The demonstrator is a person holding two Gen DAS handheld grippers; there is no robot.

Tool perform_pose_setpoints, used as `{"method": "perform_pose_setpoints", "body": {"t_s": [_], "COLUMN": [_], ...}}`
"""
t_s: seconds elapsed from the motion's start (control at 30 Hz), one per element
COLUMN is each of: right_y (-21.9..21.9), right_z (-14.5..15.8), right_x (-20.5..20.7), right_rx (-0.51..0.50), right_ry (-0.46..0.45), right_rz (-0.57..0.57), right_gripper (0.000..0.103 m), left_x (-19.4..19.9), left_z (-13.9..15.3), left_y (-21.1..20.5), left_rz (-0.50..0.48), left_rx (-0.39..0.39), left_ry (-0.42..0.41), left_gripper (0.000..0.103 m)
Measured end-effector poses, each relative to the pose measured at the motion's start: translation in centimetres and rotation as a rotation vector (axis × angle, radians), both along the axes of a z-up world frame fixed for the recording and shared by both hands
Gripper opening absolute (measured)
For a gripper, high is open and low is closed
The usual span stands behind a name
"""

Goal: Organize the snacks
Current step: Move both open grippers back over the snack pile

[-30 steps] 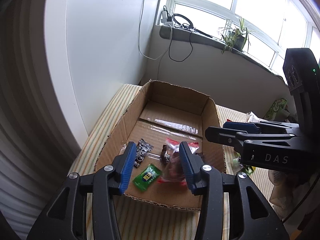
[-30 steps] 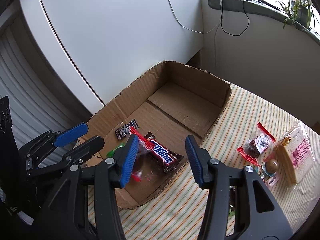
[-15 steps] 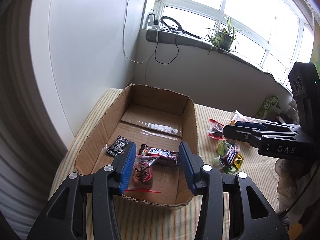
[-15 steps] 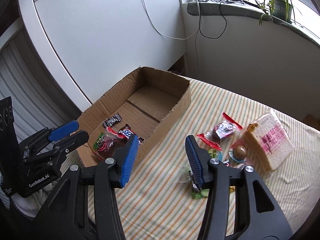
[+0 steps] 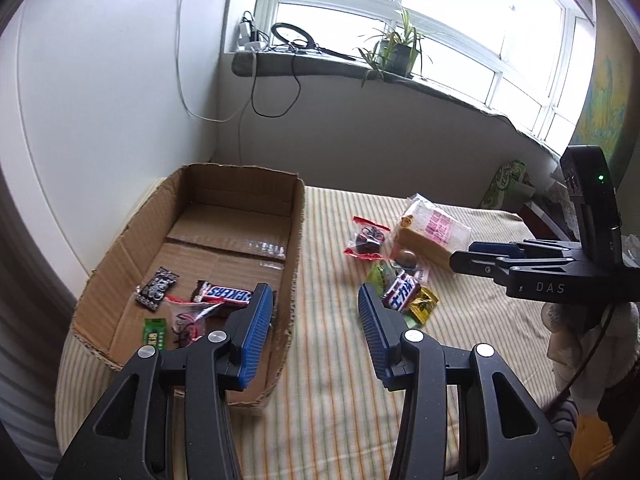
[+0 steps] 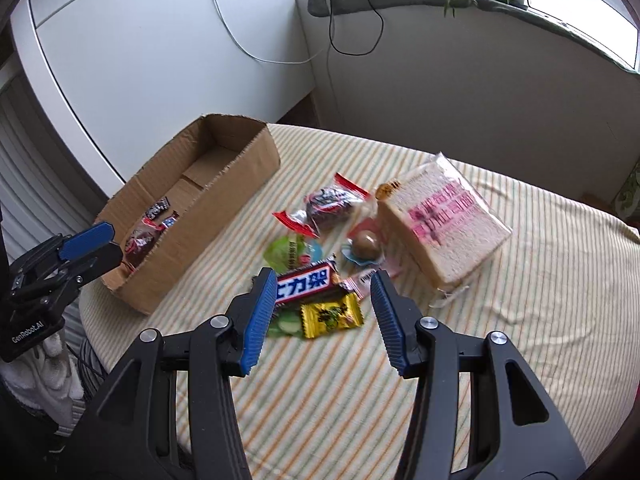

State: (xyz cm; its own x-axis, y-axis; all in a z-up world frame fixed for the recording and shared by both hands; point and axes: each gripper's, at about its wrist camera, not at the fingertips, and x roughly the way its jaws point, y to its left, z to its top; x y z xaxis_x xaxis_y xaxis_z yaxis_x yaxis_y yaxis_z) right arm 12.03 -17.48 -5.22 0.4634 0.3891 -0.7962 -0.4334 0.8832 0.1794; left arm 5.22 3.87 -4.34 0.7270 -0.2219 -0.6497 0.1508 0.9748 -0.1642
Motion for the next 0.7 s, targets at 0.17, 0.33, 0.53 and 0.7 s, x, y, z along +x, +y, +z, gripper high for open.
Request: {"method": "perform_pose_setpoints", "body": {"t_s": [0.17,0.33,0.53,0.7], "right_y": [-1.5,-1.3,-0.1,0.2], "right_z": [-2.0,-3.7,-5.3,-6.0], "right_x": [0.2,0.0,-0.5,-0.4], "right_rx": [-0.013,-0.047,-0.087,-0.097], "right_ry": [0.036,0.049,0.048,0.05], "right_rz": [-0.017,0.016,0.075,0.1], "right_gripper": [0.05,0.049,0.048,0.048], "left_x": [0.5,0.6,1.1,1.9], "left_z": [-0.6,-1.9,-4.1,-5.7], "left_y": [-2.2,-4.1,-6.1,-7.0], "left_rz": [-0.036,-0.081,-0.111,-0.109], "left_rx": [0.01,0.01,0.038,0.074], "left_ry": [0.019,0.053,0.097,0.121], "left_gripper": [0.044,0.044,0.043,0.036]}}
